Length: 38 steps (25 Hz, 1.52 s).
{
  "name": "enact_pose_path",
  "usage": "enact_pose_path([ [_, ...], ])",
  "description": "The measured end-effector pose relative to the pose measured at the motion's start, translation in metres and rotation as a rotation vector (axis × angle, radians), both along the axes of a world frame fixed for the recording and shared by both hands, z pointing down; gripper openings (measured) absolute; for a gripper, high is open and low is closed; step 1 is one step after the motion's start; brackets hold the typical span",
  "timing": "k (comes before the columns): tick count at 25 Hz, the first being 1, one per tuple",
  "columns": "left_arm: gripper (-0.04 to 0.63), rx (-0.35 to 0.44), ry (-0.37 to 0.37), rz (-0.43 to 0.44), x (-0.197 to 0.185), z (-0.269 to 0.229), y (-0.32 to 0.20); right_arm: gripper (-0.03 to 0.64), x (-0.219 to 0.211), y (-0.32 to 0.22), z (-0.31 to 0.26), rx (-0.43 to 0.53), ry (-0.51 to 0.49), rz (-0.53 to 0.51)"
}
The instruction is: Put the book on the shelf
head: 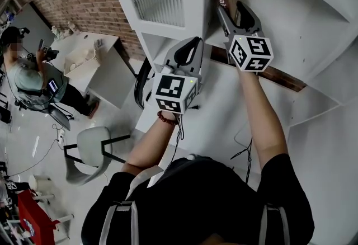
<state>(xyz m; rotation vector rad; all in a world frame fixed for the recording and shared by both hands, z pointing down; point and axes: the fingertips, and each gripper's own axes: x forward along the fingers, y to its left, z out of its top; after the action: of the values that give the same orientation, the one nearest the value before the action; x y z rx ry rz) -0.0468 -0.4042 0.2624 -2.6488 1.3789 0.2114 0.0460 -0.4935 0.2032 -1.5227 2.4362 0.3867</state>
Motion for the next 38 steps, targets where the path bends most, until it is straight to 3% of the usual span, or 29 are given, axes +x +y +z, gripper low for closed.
enact_pose_path([
  [7,0.032,0.004,0.014,0.004,0.005,0.002,0.013,0.078,0.023,0.029,-0.001,0.020,-0.006,0.028],
  [10,0.032,0.001,0.009,0.004,0.008,0.003,0.017,0.053,0.032,0.038,0.002,0.012,-0.017,0.021],
  [21,0.032,0.013,0.009,0.023,0.021,0.009,0.038,0.044,0.058,0.083,0.014,0.010,-0.025,0.006],
  [27,0.032,-0.001,0.017,0.031,0.020,0.021,0.048,0.044,0.054,0.106,0.034,-0.012,0.037,-0.013],
  [38,0.032,-0.033,0.036,0.065,0.025,0.052,0.065,0.043,0.057,0.151,0.068,-0.021,0.061,-0.009],
])
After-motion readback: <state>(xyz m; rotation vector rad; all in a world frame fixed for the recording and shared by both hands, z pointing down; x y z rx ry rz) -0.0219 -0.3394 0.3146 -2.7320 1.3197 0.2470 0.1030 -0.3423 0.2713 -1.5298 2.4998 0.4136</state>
